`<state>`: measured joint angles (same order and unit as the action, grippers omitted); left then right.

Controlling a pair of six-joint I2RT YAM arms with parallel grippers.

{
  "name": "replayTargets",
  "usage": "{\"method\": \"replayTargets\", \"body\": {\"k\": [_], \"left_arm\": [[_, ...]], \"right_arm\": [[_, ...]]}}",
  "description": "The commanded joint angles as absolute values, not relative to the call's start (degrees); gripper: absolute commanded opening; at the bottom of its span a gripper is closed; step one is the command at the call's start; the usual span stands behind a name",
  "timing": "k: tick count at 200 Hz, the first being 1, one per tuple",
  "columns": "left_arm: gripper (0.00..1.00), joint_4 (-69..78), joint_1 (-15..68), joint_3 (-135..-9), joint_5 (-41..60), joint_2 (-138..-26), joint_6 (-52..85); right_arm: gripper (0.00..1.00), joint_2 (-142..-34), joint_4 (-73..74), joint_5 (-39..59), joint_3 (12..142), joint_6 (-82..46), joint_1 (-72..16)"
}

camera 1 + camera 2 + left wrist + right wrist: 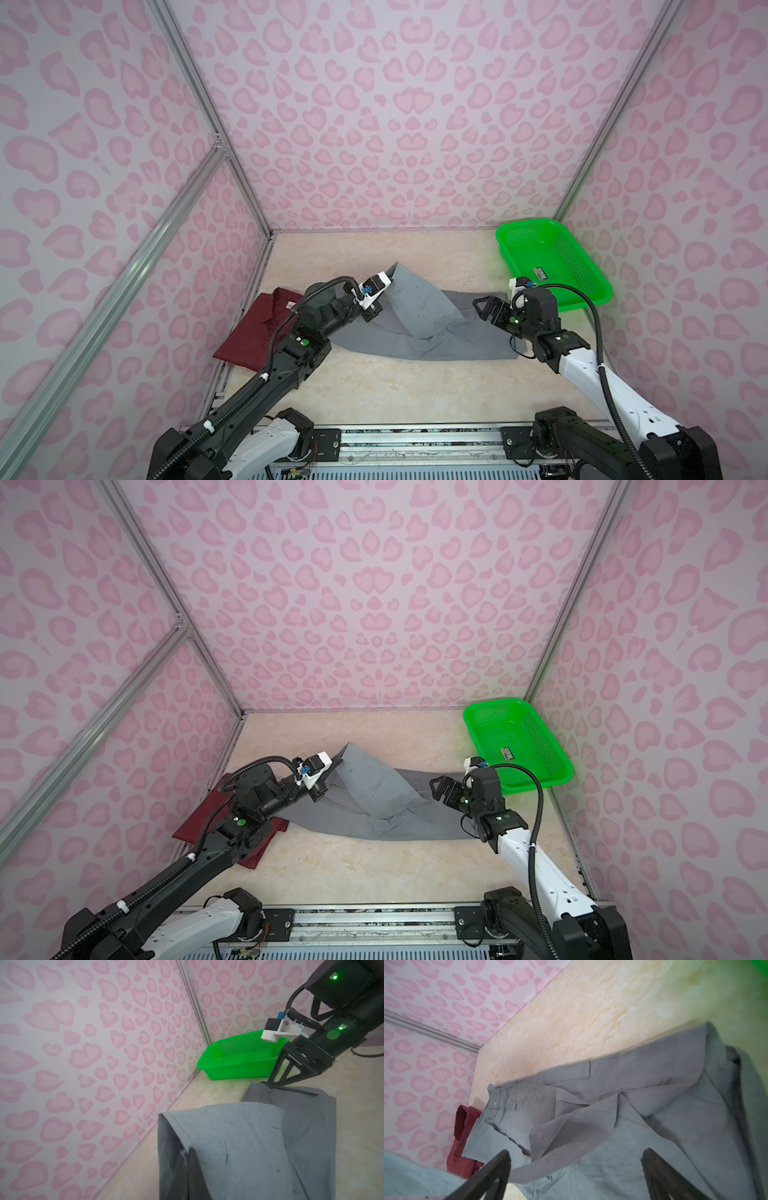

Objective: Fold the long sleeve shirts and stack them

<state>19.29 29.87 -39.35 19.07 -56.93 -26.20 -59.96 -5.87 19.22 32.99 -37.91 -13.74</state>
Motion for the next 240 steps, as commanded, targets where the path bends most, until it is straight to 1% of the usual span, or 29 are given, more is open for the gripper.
{"method": "replayTargets", "body": {"k": [1,16,35,47,61,71,90,102,125,133,141,150,157,175,186,191,205,220,229,240], "left_arm": [[0.04,22.31,29.71,-38.38,17.25,-55.0,-30.45],[0.04,23.11,29.71,-36.8,17.41,-52.88,-29.72],[0.04,22.75,29.73,-35.51,18.28,-51.44,-29.29],[0.04,23.35,29.86,-34.67,18.72,-51.14,-28.74],[0.04,21.45,30.04,-35.49,20.69,-51.35,-28.51],[0.04,21.0,30.05,-35.92,22.44,-51.76,-27.61],[0.04,20.35,30.32,-36.66,25.82,-52.55,-25.78],[0.04,18.91,30.6,-37.72,29.34,-52.8,-24.18],[0.04,12.18,33.23,-41.21,34.41,-53.44,-25.2],[0.04,10.65,33.51,-42.38,36.62,-53.52,-25.0],[0.04,7.99,33.7,-43.39,38.33,-53.43,-24.79],[0.04,6.38,33.84,-44.23,39.86,-53.25,-24.8],[0.04,5.46,34.03,-44.71,41.13,-53.18,-24.7],[0.04,1.94,35.26,-46.57,41.93,-53.72,-26.57],[0.04,0.16,35.49,-47.55,42.64,-54.07,-27.14],[0.04,-0.12,35.49,-47.94,42.63,-54.27,-27.32],[0.04,-0.6,35.45,-48.42,43.01,-54.64,-27.67],[0.04,-1.0,35.48,-48.93,42.89,-54.93,-27.91],[0.04,-1.01,35.5,-48.91,42.68,-55.0,-28.21],[0.04,-1.02,35.41,-48.84,42.15,-55.08,-28.44]], "right_arm": [[0.98,-62.72,-1.71,16.39,32.63,-38.34,-16.22],[0.98,-65.41,0.87,17.2,33.18,-39.09,-16.75],[0.98,-68.24,2.17,21.45,36.57,-37.08,-16.32],[0.98,-67.31,2.34,23.42,39.12,-32.94,-16.3],[0.98,-64.82,7.89,23.42,39.3,-31.09,-16.86],[0.98,-63.94,14.29,23.8,38.45,-32.18,-16.72],[0.99,-65.62,16.12,25.18,41.81,-33.48,-16.79],[0.99,-66.95,19.08,29.17,43.13,-34.56,-16.87],[0.99,-68.1,28.5,35.19,43.4,-40.93,-16.94],[0.99,-67.63,34.29,35.49,41.34,-43.15,-16.87],[0.99,-67.54,39.22,35.44,39.76,-48.55,-16.24],[0.99,-68.81,45.0,39.46,39.08,-53.19,-15.38],[0.99,-70.58,48.67,43.39,39.76,-53.82,-15.31],[0.99,-74.99,47.78,54.93,44.29,-55.0,-15.51],[0.99,-76.41,52.98,59.9,44.79,-57.29,-16.8],[0.95,-76.16,54.53,60.27,43.92,-57.94,-17.34],[0.84,-74.49,51.02,61.5,42.68,-54.26,-19.2],[0.77,-70.94,35.03,59.87,42.28,-40.96,-21.66],[0.76,-68.59,25.9,56.82,42.05,-33.76,-23.24],[0.76,-66.45,17.93,55.51,42.36,-27.07,-25.11]]}}
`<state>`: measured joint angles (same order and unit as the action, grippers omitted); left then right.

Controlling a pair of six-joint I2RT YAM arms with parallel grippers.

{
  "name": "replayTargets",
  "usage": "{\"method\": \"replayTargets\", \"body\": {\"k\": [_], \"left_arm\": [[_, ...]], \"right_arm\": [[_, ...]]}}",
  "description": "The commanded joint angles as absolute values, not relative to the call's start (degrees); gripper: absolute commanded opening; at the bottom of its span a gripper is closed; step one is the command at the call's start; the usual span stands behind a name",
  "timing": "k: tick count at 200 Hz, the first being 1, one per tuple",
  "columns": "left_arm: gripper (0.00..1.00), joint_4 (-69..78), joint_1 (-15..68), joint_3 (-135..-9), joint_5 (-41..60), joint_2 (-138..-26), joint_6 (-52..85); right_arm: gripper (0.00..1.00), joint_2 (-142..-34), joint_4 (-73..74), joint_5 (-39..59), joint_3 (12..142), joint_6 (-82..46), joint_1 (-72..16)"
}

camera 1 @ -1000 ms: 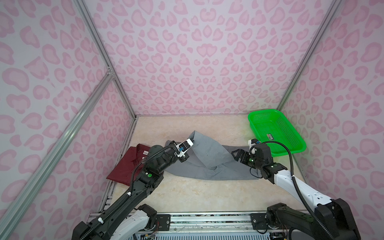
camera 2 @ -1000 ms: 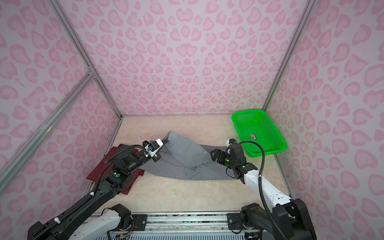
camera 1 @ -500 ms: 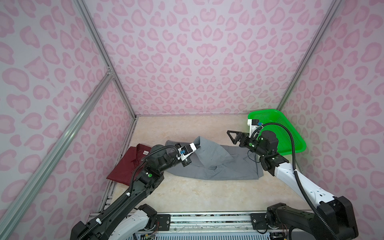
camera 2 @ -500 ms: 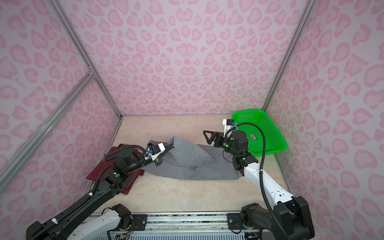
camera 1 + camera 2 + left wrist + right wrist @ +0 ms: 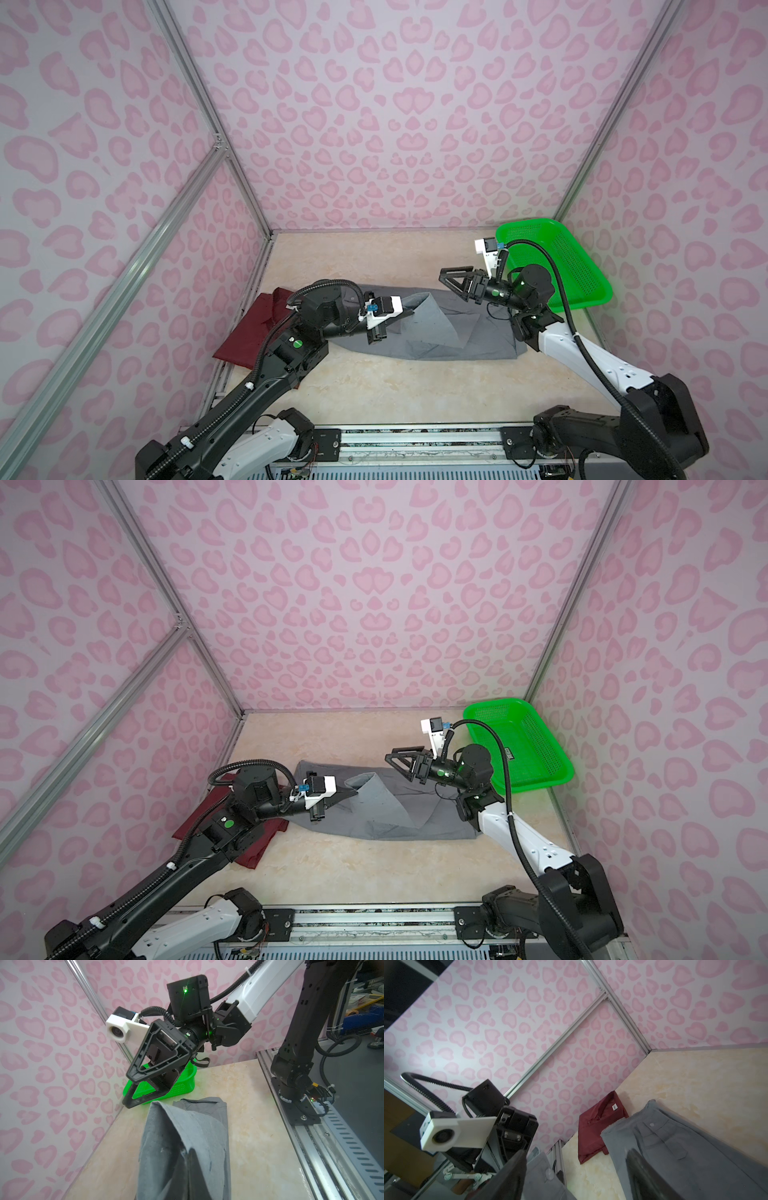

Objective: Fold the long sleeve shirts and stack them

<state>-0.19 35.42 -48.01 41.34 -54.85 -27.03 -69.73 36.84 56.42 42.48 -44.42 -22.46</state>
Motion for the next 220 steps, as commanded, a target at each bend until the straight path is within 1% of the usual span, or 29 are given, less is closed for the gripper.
{"method": "replayTargets", "body": {"k": [1,10,23,41,59,72,87,94,106,120,139,159,174,184,190,199,201,204,208,210,212,215,220], "left_arm": [[0.04,-1.04,35.37,-48.85,42.12,-55.09,-28.5],[0.04,-0.8,35.39,-48.75,41.88,-55.27,-28.74],[0.04,-0.76,35.35,-48.71,41.92,-55.58,-28.81],[0.04,-0.59,35.35,-48.84,42.01,-55.91,-28.81],[0.04,-0.6,35.38,-48.81,41.75,-55.97,-29.0],[0.04,-0.6,35.34,-48.75,41.53,-56.05,-29.09],[0.04,-0.37,35.3,-48.54,41.05,-56.0,-29.18],[0.04,-0.44,35.33,-48.6,40.84,-56.03,-29.35],[0.04,-0.09,35.25,-48.51,40.53,-56.03,-29.44],[0.04,0.02,35.15,-48.68,39.98,-56.25,-29.53],[0.05,2.98,35.09,-48.31,36.96,-56.59,-27.76],[0.17,4.94,35.14,-48.87,34.59,-56.61,-26.09],[0.33,5.71,35.11,-49.62,33.48,-56.61,-24.49],[0.35,5.99,35.16,-50.06,32.33,-56.55,-23.76],[0.45,6.27,35.15,-50.18,31.34,-56.32,-23.19],[0.56,6.68,35.14,-50.47,29.19,-55.85,-21.68],[0.63,6.77,35.13,-50.54,28.7,-55.64,-21.42],[0.71,6.91,35.11,-50.61,28.17,-55.33,-21.12],[0.77,7.05,35.1,-50.62,27.58,-54.88,-20.83],[0.92,7.06,35.08,-50.58,27.35,-54.61,-20.65],[1.0,7.13,35.09,-50.5,27.1,-54.28,-20.48],[0.98,7.2,35.1,-50.53,26.81,-53.92,-20.1],[0.97,7.21,35.12,-50.47,26.22,-53.12,-19.42]], "right_arm": [[0.76,-66.23,17.4,55.26,42.32,-26.72,-25.3],[0.75,-64.05,15.29,52.94,41.76,-24.65,-26.44],[0.74,-61.18,14.17,52.37,40.3,-23.22,-27.83],[0.69,-59.12,10.66,50.98,39.8,-20.1,-30.02],[0.57,-59.02,8.31,49.83,39.9,-18.33,-31.45],[0.54,-58.89,9.31,50.28,38.98,-19.05,-31.46],[0.44,-58.97,9.88,50.95,38.59,-19.47,-31.71],[0.36,-58.98,10.2,51.4,38.69,-19.66,-31.81],[0.25,-58.74,10.74,51.59,38.71,-19.86,-32.08],[0.0,-58.29,10.53,50.76,38.87,-19.7,-32.26],[0.0,-57.21,12.64,47.88,38.29,-21.0,-32.3],[0.0,-55.83,13.65,42.23,38.86,-21.65,-32.02],[0.0,-55.8,14.08,38.77,40.37,-22.18,-30.94],[0.0,-56.64,14.73,37.64,41.86,-22.98,-29.69],[0.0,-57.33,15.23,37.21,42.82,-23.73,-28.82],[0.0,-58.59,15.78,37.11,44.16,-25.02,-27.24],[0.0,-58.79,15.92,36.92,44.37,-25.33,-26.89],[0.0,-58.99,16.05,36.53,44.76,-25.75,-26.37],[0.0,-59.42,16.24,35.95,45.17,-26.19,-25.71],[0.0,-59.57,16.25,35.64,45.39,-26.26,-25.35],[0.0,-59.72,16.24,35.32,45.63,-26.43,-25.01],[0.0,-59.8,16.25,34.8,45.9,-26.65,-24.6],[0.0,-59.96,16.25,33.66,46.27,-27.15,-23.78]]}}
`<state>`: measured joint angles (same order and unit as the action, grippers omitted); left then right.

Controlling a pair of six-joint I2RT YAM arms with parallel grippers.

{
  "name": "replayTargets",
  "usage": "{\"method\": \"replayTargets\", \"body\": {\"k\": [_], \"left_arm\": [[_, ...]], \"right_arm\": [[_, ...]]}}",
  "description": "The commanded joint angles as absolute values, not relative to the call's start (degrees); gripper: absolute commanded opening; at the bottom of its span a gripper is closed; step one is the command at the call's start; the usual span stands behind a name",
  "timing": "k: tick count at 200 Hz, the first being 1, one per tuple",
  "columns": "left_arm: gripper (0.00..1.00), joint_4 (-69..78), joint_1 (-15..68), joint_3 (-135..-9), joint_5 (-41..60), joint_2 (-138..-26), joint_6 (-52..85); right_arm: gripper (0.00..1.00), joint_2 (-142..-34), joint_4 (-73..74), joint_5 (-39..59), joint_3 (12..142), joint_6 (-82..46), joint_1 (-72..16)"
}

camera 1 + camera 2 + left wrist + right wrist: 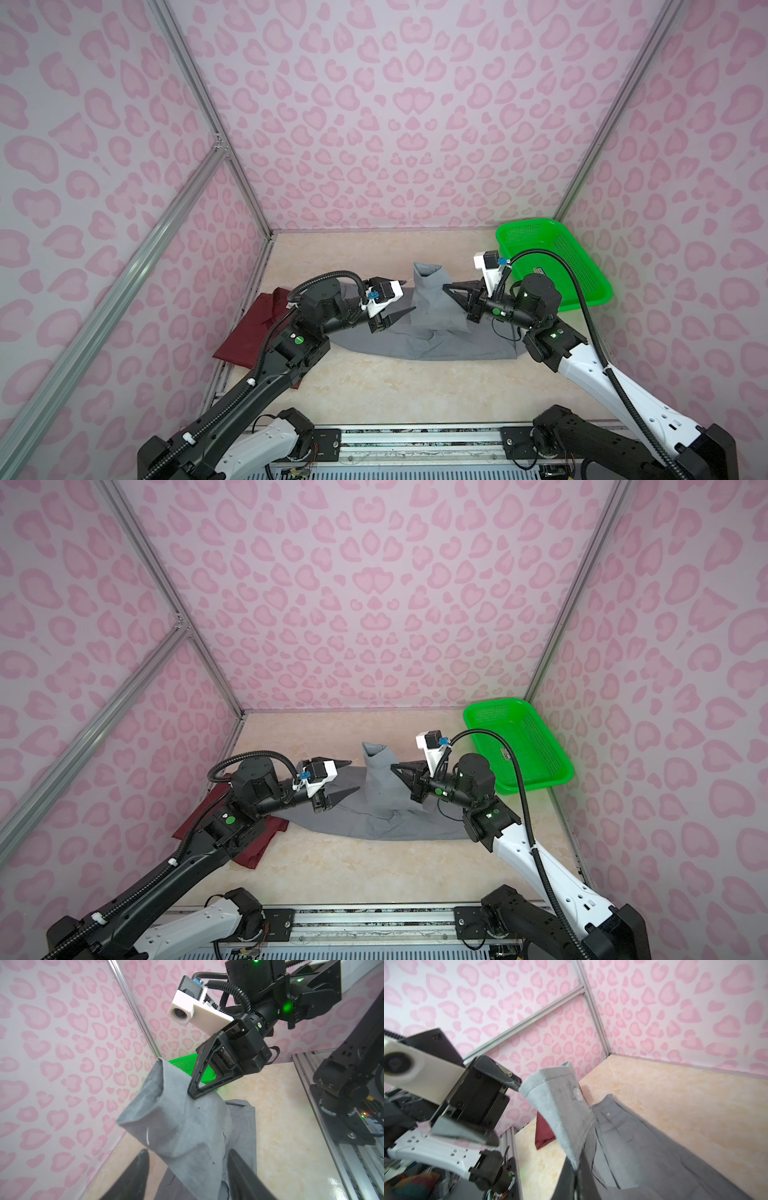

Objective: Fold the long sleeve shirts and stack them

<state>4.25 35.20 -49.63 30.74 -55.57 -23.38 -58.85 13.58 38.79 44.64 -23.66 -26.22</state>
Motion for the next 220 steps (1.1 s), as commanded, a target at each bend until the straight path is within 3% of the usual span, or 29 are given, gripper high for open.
{"method": "replayTargets", "body": {"k": [1,29,67,99,130,176,220], "left_arm": [[0.97,7.21,35.09,-50.46,26.07,-52.93,-19.2],[0.97,6.54,35.15,-50.44,18.3,-48.07,-12.39],[0.97,-1.5,34.92,-49.5,-0.79,-41.89,-1.7],[0.97,-7.56,33.81,-45.29,-11.08,-36.61,4.12],[0.97,-10.47,31.24,-41.47,-16.35,-32.2,8.54],[0.97,-8.9,30.36,-36.79,-20.79,-26.52,9.35],[0.97,-7.95,30.28,-34.52,-22.11,-24.29,10.28]], "right_arm": [[0.0,-59.91,16.3,33.4,46.34,-27.24,-23.53],[0.0,-60.1,13.63,25.83,49.56,-27.36,-19.14],[0.0,-59.61,9.66,15.93,53.08,-21.64,-21.74],[0.0,-59.45,8.22,-1.07,53.88,-14.1,-35.63],[0.0,-65.81,3.31,-25.9,58.93,-8.95,-50.79],[0.0,-73.52,9.85,-44.11,59.75,-5.76,-67.22],[0.0,-88.5,13.36,-55.27,66.56,-9.17,-74.73]]}}
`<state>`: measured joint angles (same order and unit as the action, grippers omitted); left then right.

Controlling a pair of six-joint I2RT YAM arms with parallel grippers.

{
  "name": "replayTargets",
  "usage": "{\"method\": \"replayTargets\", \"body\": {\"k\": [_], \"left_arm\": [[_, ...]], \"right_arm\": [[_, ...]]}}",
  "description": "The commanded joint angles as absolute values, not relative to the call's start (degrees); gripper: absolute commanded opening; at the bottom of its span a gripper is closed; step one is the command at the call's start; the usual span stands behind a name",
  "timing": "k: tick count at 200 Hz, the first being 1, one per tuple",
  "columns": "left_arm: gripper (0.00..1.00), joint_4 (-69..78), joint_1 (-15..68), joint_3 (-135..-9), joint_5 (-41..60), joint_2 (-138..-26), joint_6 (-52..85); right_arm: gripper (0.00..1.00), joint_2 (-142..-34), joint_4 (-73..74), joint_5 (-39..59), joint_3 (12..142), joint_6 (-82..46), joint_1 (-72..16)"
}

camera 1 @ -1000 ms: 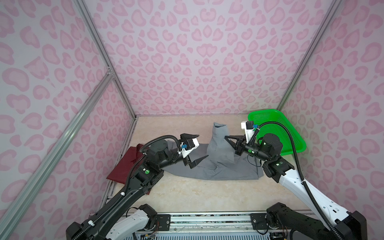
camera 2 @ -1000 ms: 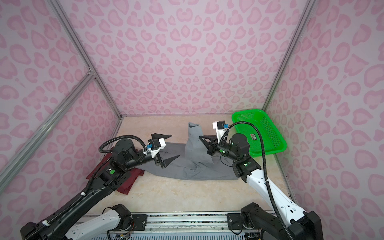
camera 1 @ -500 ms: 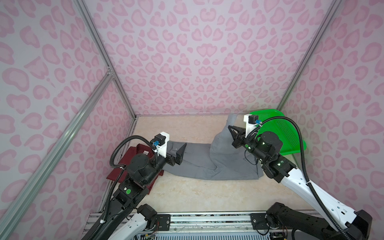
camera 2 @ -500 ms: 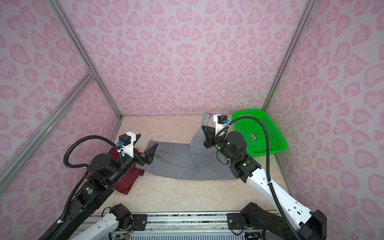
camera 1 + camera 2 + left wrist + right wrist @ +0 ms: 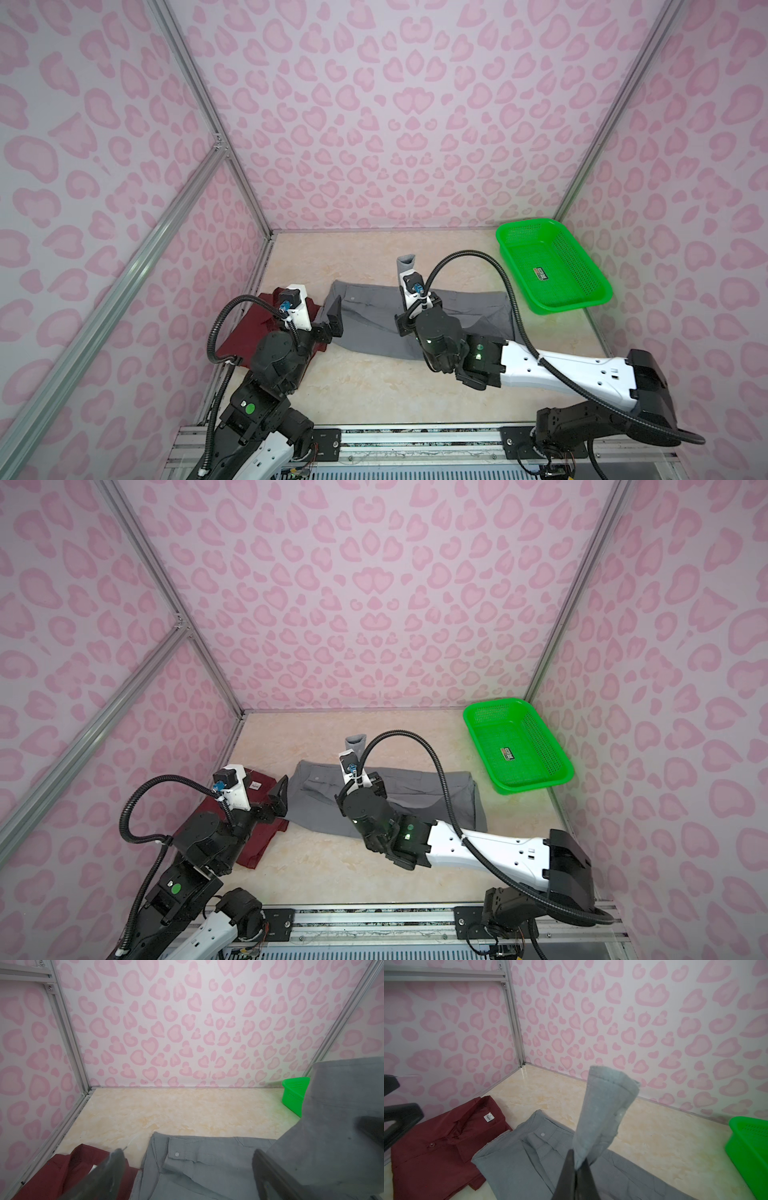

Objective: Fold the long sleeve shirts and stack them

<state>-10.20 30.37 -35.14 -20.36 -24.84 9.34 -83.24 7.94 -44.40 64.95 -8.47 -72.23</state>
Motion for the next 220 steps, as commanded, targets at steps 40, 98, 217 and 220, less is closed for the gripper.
{"method": "replayTargets", "body": {"k": [40,98,217,220], "left_arm": [[0.97,-7.13,30.28,-33.47,-21.72,-23.48,10.55],[0.97,-5.66,30.26,-32.49,-22.3,-21.83,10.37],[0.97,-4.61,30.24,-31.15,-24.12,-19.87,10.02],[0.97,-4.61,30.31,-31.14,-24.14,-19.94,10.01]], "right_arm": [[0.0,-95.9,13.29,-53.01,71.49,-10.44,-71.86],[0.0,-100.32,21.12,-55.35,74.45,-2.81,-67.68],[0.0,-116.3,19.34,-55.58,86.13,-6.13,-72.5],[0.0,-116.76,18.91,-55.4,86.75,-6.93,-72.51]]}}
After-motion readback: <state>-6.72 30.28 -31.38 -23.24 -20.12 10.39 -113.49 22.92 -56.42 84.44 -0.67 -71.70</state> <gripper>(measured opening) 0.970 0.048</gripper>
